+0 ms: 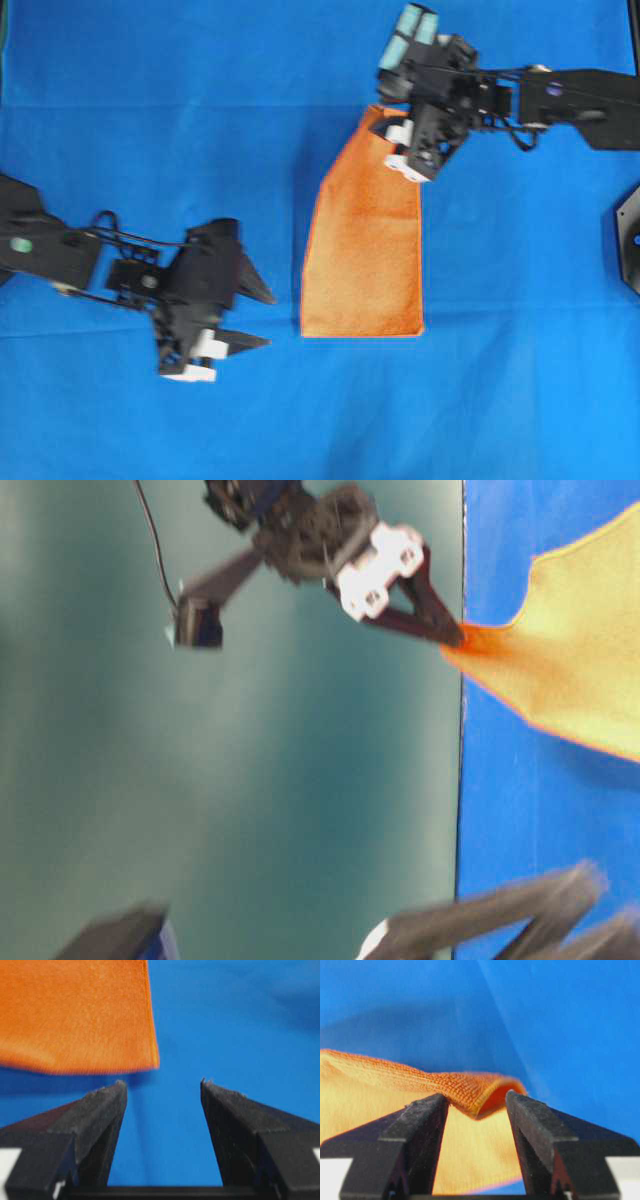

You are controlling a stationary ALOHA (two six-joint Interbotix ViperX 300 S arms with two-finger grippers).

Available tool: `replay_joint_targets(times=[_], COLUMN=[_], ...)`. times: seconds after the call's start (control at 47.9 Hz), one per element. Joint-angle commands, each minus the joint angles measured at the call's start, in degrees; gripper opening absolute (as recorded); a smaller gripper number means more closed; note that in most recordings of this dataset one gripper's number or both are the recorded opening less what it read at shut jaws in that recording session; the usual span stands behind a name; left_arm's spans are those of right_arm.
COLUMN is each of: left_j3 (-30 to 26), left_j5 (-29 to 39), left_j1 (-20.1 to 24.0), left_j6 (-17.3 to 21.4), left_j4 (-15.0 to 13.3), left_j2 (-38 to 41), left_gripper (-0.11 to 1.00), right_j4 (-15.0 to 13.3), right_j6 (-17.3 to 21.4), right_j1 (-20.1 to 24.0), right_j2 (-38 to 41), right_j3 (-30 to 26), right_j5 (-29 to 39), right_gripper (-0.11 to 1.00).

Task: Fold the orange towel.

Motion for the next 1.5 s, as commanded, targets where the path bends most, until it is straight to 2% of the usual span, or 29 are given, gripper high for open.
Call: replay_joint_targets(times=[0.0,0.188,0.459,0.606,0.815,1.211,1.316,1.483], left_j3=[2.29,8.00,14.50,16.88,18.46,18.11,17.49,15.03], left_j5=[-1.58,-6.50,-7.65,-10.99,-14.68,-15.47,-16.88,-19.51], left_j1=[0.53,1.76,2.11,3.25,5.89,7.21,9.40,16.17], left_j6=[-0.09,-0.09,-0.09,0.26,0.70,0.79,0.97,3.34], left_j4=[0.09,0.09,0.09,0.09,0.09,0.09,0.09,0.09], left_j2=[-4.92,-10.37,-17.75,-21.27,-23.47,-23.12,-22.41,-18.54], left_gripper=[0.54,0.54,0.54,0.54,0.54,0.54,0.54,0.54], right_j4=[0.00,0.79,3.16,3.69,4.13,4.04,3.96,3.96], right_j6=[0.09,0.35,0.35,0.35,0.35,0.26,0.18,0.18], right_j1=[0.26,0.62,3.25,6.33,9.58,9.58,8.17,2.29], right_j2=[-4.83,-12.92,-24.08,-28.65,-29.97,-29.88,-29.88,-29.27], right_j3=[2.46,8.96,16.17,18.19,19.60,19.60,19.60,19.34], right_j5=[-0.26,-1.14,-1.14,-2.81,-8.09,-8.79,-9.14,-11.16], right_gripper=[0.54,0.54,0.61,0.61,0.61,0.61,0.61,0.61])
